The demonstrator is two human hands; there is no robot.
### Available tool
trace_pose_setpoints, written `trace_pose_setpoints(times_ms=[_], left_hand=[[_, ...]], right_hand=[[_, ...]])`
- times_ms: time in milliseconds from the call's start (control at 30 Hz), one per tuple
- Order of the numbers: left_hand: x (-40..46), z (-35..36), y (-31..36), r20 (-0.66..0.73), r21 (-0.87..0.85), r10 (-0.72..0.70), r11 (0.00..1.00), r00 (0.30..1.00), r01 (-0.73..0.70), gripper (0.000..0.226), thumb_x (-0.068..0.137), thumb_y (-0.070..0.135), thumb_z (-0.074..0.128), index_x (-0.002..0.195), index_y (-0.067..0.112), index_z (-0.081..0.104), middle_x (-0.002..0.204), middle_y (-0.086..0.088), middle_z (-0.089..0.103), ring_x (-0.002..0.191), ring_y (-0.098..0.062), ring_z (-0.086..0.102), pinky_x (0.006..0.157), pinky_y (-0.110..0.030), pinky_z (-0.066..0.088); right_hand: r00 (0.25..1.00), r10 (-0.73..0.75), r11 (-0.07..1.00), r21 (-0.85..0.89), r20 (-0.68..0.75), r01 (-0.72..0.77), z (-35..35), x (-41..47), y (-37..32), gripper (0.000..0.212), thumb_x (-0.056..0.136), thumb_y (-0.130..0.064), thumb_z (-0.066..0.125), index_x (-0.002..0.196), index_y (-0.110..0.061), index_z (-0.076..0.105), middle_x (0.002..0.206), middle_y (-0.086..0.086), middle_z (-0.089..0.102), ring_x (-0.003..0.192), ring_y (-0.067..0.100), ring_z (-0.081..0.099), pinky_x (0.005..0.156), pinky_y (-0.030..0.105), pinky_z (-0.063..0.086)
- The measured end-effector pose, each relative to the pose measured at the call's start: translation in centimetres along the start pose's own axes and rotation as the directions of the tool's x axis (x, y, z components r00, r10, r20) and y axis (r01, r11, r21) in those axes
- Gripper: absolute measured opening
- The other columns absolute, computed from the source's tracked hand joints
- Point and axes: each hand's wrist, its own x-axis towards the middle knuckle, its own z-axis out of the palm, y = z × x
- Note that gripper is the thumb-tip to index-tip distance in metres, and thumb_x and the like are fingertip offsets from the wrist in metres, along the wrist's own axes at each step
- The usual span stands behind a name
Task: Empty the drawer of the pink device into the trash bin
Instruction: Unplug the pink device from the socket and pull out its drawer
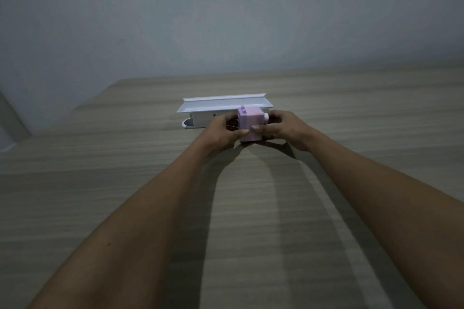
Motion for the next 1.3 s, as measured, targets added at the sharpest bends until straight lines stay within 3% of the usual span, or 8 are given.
trace_pose_setpoints(times_ms=[133, 233, 500, 667, 800, 933, 1100, 1300], left_hand=[[-3.6, -0.2, 1.9, 0.038, 0.003, 0.012, 1.0, 0.999, -0.012, 0.059, 0.089, 0.01, 0.072, 0.145, 0.007, 0.052, 0.134, -0.01, 0.064, 0.122, -0.024, 0.062, 0.1, -0.036, 0.054], [-6.9, 0.0, 3.0, 0.032, -0.027, 0.02, 0.999, 0.999, -0.019, 0.055, 0.089, 0.005, 0.072, 0.142, 0.004, 0.054, 0.127, -0.006, 0.067, 0.114, -0.02, 0.065, 0.089, -0.021, 0.058], [-15.1, 1.1, 4.7, 0.03, -0.073, 0.003, 0.997, 1.0, -0.001, 0.062, 0.084, 0.009, 0.078, 0.142, 0.005, 0.055, 0.133, -0.009, 0.067, 0.122, -0.024, 0.064, 0.1, -0.034, 0.055], [-18.7, 1.8, 5.2, 0.034, -0.05, 0.017, 0.999, 0.999, -0.016, 0.057, 0.086, 0.004, 0.074, 0.14, 0.003, 0.056, 0.124, -0.006, 0.068, 0.105, -0.013, 0.067, 0.079, -0.015, 0.057], [-20.5, 2.3, 4.9, 0.029, -0.049, -0.002, 0.999, 1.0, 0.003, 0.062, 0.081, 0.002, 0.078, 0.139, 0.003, 0.056, 0.129, -0.012, 0.068, 0.117, -0.024, 0.066, 0.099, -0.034, 0.054], [-22.3, 3.3, 4.1, 0.0, -0.085, -0.004, 0.996, 1.0, 0.004, 0.065, 0.08, -0.003, 0.079, 0.14, 0.0, 0.055, 0.128, -0.017, 0.069, 0.117, -0.031, 0.067, 0.089, -0.028, 0.059], [-23.3, 4.1, 3.1, -0.02, -0.156, -0.016, 0.988, 1.0, 0.013, 0.064, 0.074, 0.003, 0.084, 0.134, 0.002, 0.061, 0.123, -0.016, 0.072, 0.115, -0.032, 0.07, 0.101, -0.053, 0.053], [-23.9, 3.8, 2.8, -0.046, -0.151, 0.012, 0.988, 0.999, -0.019, 0.061, 0.081, -0.007, 0.077, 0.138, -0.006, 0.054, 0.129, -0.018, 0.066, 0.106, -0.021, 0.069, 0.08, -0.017, 0.058]], right_hand=[[0.999, -0.013, 0.997, -0.077, 0.038, 0.016, 0.5, -3.7, -2.0, 0.043, 0.079, -0.014, 0.082, 0.12, -0.012, 0.068, 0.101, 0.001, 0.074, 0.087, 0.01, 0.068, 0.077, 0.027, 0.056], [0.999, -0.007, 0.997, -0.078, 0.048, 0.011, 1.1, -7.0, -3.3, 0.036, 0.08, -0.016, 0.081, 0.115, -0.016, 0.068, 0.093, -0.006, 0.072, 0.085, 0.006, 0.066, 0.077, 0.024, 0.05], [0.995, -0.091, 0.992, -0.082, 0.043, 0.095, 2.5, -15.7, -4.8, 0.049, 0.08, -0.02, 0.081, 0.127, -0.018, 0.066, 0.117, 0.012, 0.071, 0.105, 0.022, 0.065, 0.092, 0.04, 0.053], [0.994, -0.099, 0.991, -0.085, 0.037, 0.102, 3.4, -19.1, -5.0, 0.051, 0.078, -0.019, 0.082, 0.127, -0.013, 0.066, 0.115, 0.012, 0.071, 0.1, 0.021, 0.066, 0.089, 0.04, 0.053], [0.995, -0.094, 0.992, -0.085, 0.046, 0.097, 3.8, -20.8, -4.4, 0.055, 0.076, -0.019, 0.085, 0.127, -0.012, 0.066, 0.113, 0.01, 0.073, 0.103, 0.023, 0.068, 0.089, 0.039, 0.055], [0.995, -0.083, 0.996, -0.04, 0.052, 0.085, 4.5, -22.4, -3.5, 0.054, 0.073, -0.014, 0.086, 0.124, -0.009, 0.066, 0.114, 0.014, 0.072, 0.101, 0.025, 0.071, 0.087, 0.037, 0.06], [0.994, -0.098, 0.994, -0.052, 0.05, 0.101, 4.7, -23.4, -3.0, 0.052, 0.075, -0.012, 0.085, 0.123, -0.008, 0.066, 0.113, 0.017, 0.071, 0.097, 0.025, 0.07, 0.08, 0.032, 0.061], [0.991, -0.115, 0.99, -0.071, 0.061, 0.119, 4.5, -23.5, -2.5, 0.054, 0.077, -0.013, 0.084, 0.127, -0.01, 0.064, 0.113, 0.017, 0.07, 0.096, 0.021, 0.071, 0.078, 0.026, 0.059]])
